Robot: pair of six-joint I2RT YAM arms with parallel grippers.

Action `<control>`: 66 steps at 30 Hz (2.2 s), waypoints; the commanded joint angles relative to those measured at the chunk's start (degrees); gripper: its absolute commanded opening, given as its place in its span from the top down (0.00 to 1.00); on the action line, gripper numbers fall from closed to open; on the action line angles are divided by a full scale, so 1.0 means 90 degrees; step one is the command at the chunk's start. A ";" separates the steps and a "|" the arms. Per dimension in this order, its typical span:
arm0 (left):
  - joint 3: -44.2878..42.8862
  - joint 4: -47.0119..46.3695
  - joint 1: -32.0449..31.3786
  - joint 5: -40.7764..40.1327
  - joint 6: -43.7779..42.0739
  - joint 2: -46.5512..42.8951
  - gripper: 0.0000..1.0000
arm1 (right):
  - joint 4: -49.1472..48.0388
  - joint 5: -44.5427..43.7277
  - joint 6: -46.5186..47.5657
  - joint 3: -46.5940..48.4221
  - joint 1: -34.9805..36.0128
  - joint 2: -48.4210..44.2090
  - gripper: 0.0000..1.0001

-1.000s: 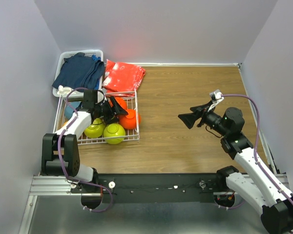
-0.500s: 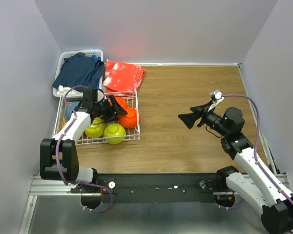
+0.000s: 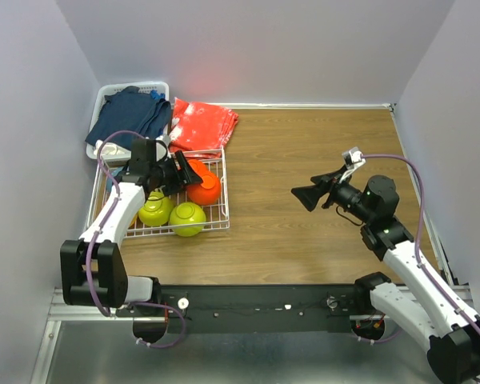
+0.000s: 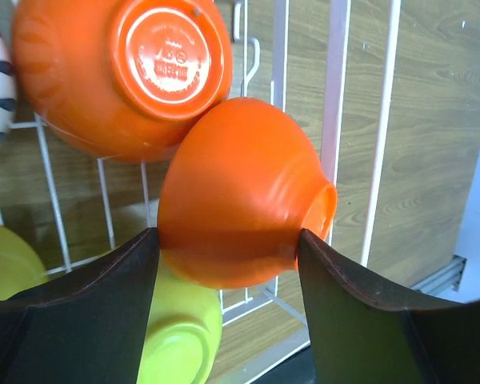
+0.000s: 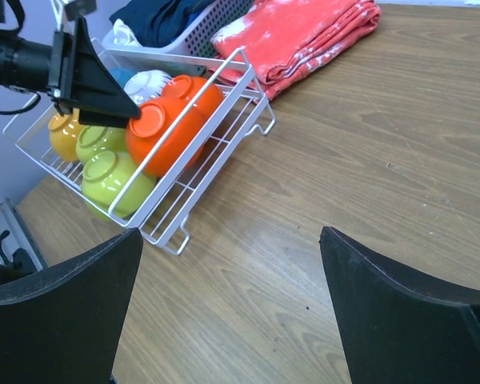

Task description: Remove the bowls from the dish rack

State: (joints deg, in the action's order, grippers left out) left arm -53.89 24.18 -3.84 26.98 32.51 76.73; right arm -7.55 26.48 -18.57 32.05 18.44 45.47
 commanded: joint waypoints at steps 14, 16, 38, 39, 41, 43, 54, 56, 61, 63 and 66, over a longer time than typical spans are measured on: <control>-0.0360 0.0067 -0.0023 -0.0176 -0.0634 -0.0830 0.64 | -0.0059 0.1373 -0.0378 0.0491 0.0051 0.1129 0.00; -0.0380 0.0057 -0.0023 -0.0185 -0.0692 -0.0918 0.64 | -0.0108 0.1433 -0.0456 0.0559 0.0051 0.1226 0.00; -0.1443 -0.0519 -0.1877 -0.0780 -0.2244 -0.1172 0.66 | 0.0819 0.1249 -0.0427 0.1536 0.0041 0.1520 0.00; -0.1473 -0.0529 -0.1994 -0.0907 -0.2477 -0.1124 0.66 | 0.1003 0.1180 -0.0389 0.1575 0.0051 0.1520 0.00; -0.1551 -0.0558 -0.2453 -0.1472 -0.2800 -0.1094 0.66 | 0.1277 0.0830 -0.0369 0.1682 0.0041 0.1481 0.00; -0.1532 -0.0646 -0.3036 -0.1980 -0.3357 -0.1045 0.66 | 0.1657 0.0487 -0.0378 0.1799 0.0051 0.1510 0.00; -0.0400 -0.2627 -0.5382 -0.5349 -0.5360 -0.0763 0.66 | 0.3611 -0.1652 -0.0261 0.3078 0.0041 0.1763 0.00; -0.0166 -0.3153 -0.5637 -0.5672 -0.5535 -0.0665 0.66 | 0.3953 -0.1848 -0.0242 0.3244 0.0051 0.1822 0.00; 0.0332 -0.4423 -0.6612 -0.7007 -0.6472 -0.0011 0.65 | 0.4695 -0.1790 -0.0144 0.3742 0.0061 0.2231 0.00; 0.0576 -0.5350 -0.6897 -0.7410 -0.6833 0.0378 0.65 | 0.4891 -0.1809 -0.0105 0.3840 0.0051 0.2398 0.00; 0.0772 -0.6522 -0.7239 -0.7929 -0.7468 0.0935 0.65 | 0.5243 -0.1644 0.0051 0.4065 0.0051 0.2701 0.00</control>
State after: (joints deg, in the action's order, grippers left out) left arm -49.39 -13.32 -64.93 -31.90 -24.82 79.68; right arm 31.16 12.40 -20.40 65.39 18.68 66.24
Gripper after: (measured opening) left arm 0.721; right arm 0.998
